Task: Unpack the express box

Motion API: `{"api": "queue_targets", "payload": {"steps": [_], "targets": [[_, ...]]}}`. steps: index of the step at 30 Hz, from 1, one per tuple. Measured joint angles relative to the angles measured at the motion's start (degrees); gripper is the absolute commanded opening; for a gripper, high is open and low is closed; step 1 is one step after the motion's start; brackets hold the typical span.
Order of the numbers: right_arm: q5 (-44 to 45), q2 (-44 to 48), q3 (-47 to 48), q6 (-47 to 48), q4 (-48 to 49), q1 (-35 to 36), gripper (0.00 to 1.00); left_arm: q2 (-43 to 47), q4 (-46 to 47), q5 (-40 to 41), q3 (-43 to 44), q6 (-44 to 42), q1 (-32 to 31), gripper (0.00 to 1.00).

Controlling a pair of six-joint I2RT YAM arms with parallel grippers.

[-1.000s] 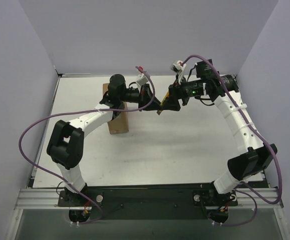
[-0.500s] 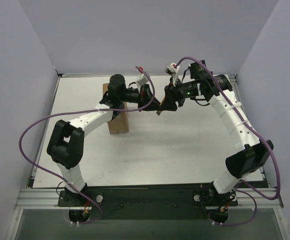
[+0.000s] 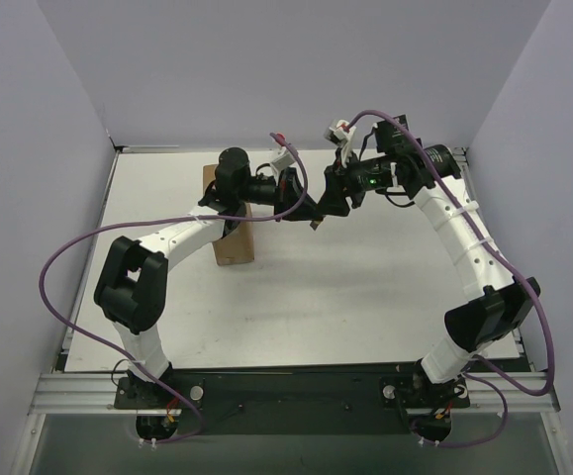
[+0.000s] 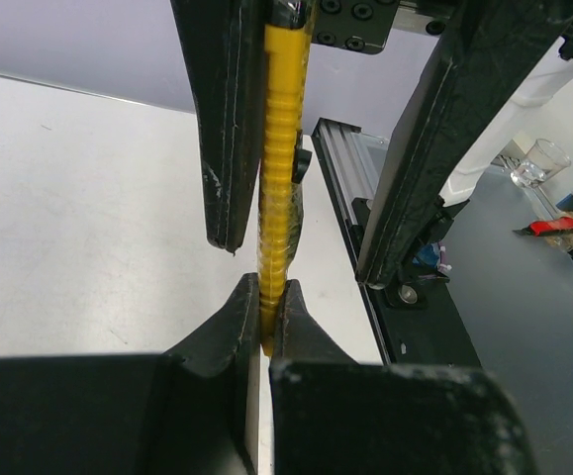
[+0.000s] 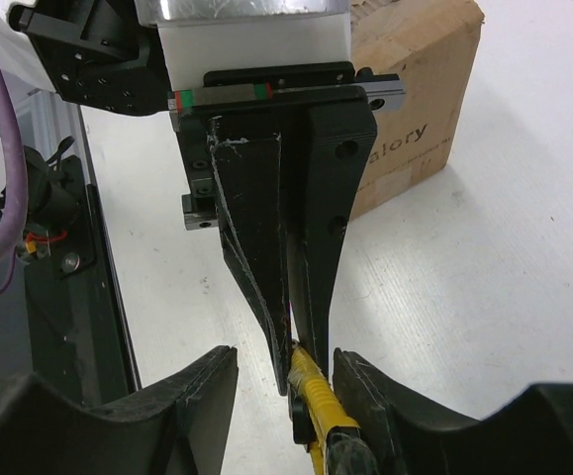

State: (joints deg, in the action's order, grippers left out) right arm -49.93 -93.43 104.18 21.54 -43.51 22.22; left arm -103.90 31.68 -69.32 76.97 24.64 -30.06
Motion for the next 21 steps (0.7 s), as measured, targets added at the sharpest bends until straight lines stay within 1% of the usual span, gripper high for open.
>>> {"api": "queue_targets", "payload": {"steps": [4,10,12,13,14,15,16,17,18,19,21], "targets": [[0.0,-0.07,0.0,0.13,-0.07,0.02,0.43,-0.04,0.0,0.0,0.0,0.0,0.0,0.0],[0.02,-0.07,-0.15,1.11,-0.11,0.0,0.34,-0.04,0.07,-0.24,0.0,0.02,0.0,0.0],[0.07,-0.07,-0.24,1.38,-0.13,0.0,0.24,-0.04,0.09,-0.59,0.0,0.04,0.0,0.0],[0.13,-0.07,-0.26,1.62,-0.15,0.0,0.18,-0.04,0.13,-0.83,0.0,0.02,0.0,0.0],[0.31,-0.09,-0.28,1.95,-0.2,-0.02,0.03,-0.04,0.22,-1.2,0.0,0.0,0.0,0.0],[0.31,-0.09,-0.31,1.97,-0.35,-0.04,0.0,-0.04,0.31,-1.44,0.0,-0.31,0.0,0.0],[0.15,-0.09,-0.35,2.16,-0.44,-0.07,0.0,-0.07,0.33,-1.7,0.0,-0.66,0.0,0.0],[0.13,-0.09,-0.37,1.97,-0.63,-0.07,0.0,-0.11,0.33,-2.14,0.0,-1.25,0.0,0.01],[0.2,-0.09,-0.39,1.88,-0.72,-0.11,0.0,-0.11,0.2,-2.1,0.0,-1.79,0.0,0.07],[0.37,-0.09,-0.39,1.84,-0.66,-0.13,0.0,-0.11,-0.02,-1.81,0.0,-2.23,0.0,0.18],[1.14,-0.09,-0.39,1.51,-0.5,-0.42,0.0,-0.11,-0.79,-1.09,0.09,-3.32,0.0,0.28]]}}
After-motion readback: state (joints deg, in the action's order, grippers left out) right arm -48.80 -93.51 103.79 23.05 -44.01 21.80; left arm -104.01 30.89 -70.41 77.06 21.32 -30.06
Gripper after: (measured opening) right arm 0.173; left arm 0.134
